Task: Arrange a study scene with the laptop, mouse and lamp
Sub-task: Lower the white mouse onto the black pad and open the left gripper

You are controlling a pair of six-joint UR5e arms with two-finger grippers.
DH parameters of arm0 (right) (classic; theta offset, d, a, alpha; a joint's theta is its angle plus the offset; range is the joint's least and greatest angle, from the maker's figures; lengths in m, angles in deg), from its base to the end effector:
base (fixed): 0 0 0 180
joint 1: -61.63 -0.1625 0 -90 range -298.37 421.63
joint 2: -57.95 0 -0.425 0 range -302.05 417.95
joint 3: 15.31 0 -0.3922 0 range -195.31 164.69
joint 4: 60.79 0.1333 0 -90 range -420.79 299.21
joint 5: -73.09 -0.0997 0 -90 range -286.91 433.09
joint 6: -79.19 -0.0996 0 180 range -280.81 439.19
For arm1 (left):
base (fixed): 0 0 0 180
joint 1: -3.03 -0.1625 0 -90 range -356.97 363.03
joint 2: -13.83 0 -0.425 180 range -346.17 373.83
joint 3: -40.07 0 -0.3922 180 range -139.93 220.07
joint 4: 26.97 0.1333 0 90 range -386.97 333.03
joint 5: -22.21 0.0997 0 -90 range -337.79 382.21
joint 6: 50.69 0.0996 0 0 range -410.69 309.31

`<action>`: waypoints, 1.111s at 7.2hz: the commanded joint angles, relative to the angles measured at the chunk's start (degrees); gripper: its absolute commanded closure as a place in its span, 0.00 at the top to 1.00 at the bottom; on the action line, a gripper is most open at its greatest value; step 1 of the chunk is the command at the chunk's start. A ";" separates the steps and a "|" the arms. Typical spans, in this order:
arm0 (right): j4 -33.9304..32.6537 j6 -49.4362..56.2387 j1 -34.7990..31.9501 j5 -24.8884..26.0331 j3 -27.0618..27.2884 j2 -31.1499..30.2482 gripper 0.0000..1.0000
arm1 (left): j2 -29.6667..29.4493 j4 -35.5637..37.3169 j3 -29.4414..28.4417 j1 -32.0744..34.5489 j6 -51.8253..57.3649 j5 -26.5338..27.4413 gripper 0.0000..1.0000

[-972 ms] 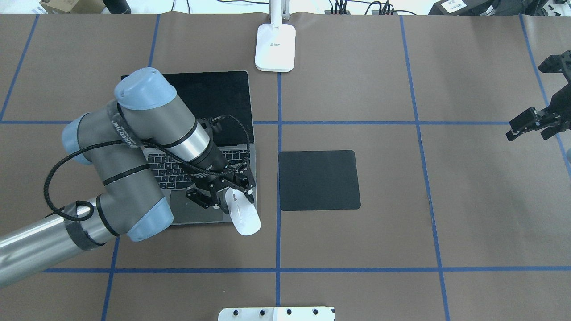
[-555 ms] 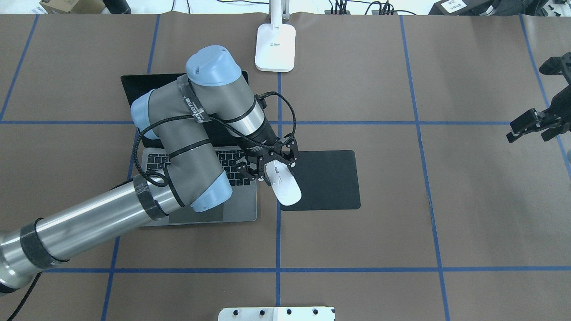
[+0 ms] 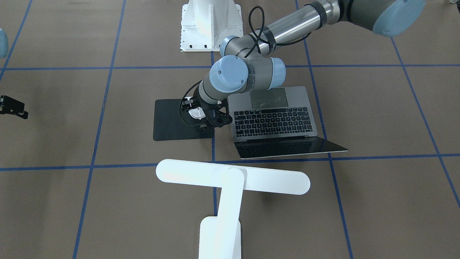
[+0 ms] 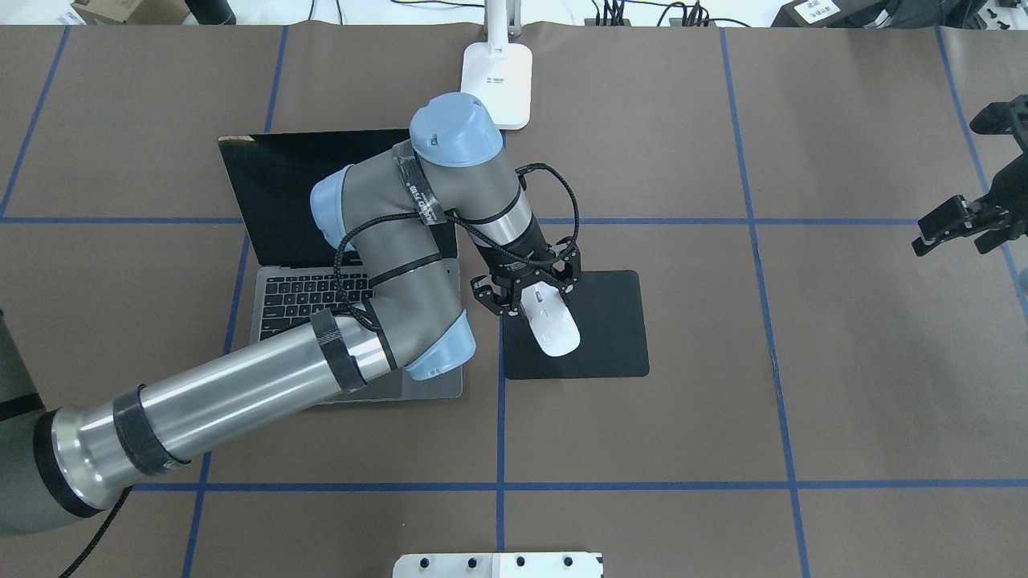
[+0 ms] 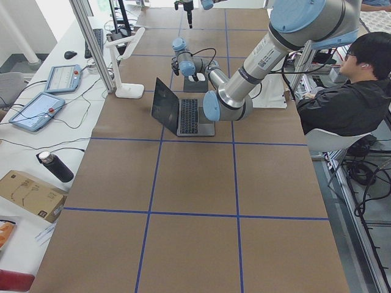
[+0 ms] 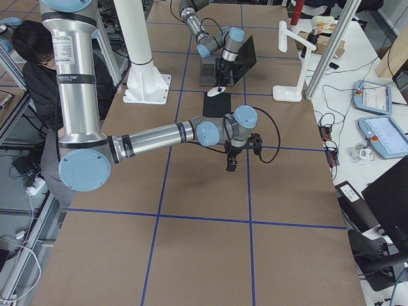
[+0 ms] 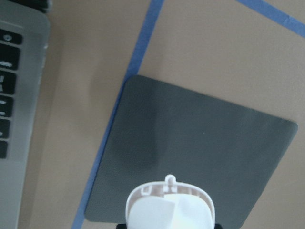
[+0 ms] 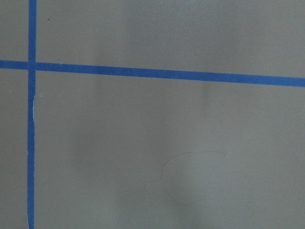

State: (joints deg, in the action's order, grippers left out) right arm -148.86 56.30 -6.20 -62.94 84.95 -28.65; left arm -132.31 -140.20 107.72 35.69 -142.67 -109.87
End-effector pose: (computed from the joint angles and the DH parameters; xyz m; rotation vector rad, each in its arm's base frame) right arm -0.1395 -0.5057 0.5339 -0.0682 -0.8359 -0.0975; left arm 0.6335 -0.4851 0.1378 -0.3949 1.0870 -0.1707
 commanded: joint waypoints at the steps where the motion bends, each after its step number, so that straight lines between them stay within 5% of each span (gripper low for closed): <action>1: 0.09 0.29 -0.02 0.15 -0.76 0.21 0.99 | -2.48 -0.41 -2.52 -0.85 -0.13 1.65 0.41; 6: 0.18 0.56 0.07 0.24 -1.56 0.56 0.99 | -4.95 -4.10 -8.24 -1.72 -0.13 5.51 0.41; 7: 0.18 0.56 0.07 0.24 -1.56 0.56 0.99 | -4.86 -4.10 -8.24 -1.72 -0.13 5.51 0.60; 8: 0.18 0.56 0.07 0.24 -1.64 0.56 0.99 | -4.95 -4.10 -8.24 -1.72 -0.13 5.51 0.99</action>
State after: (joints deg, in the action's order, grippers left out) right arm -148.69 56.86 -6.13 -62.70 83.37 -28.10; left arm -137.19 -144.27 99.53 33.98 -142.80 -104.40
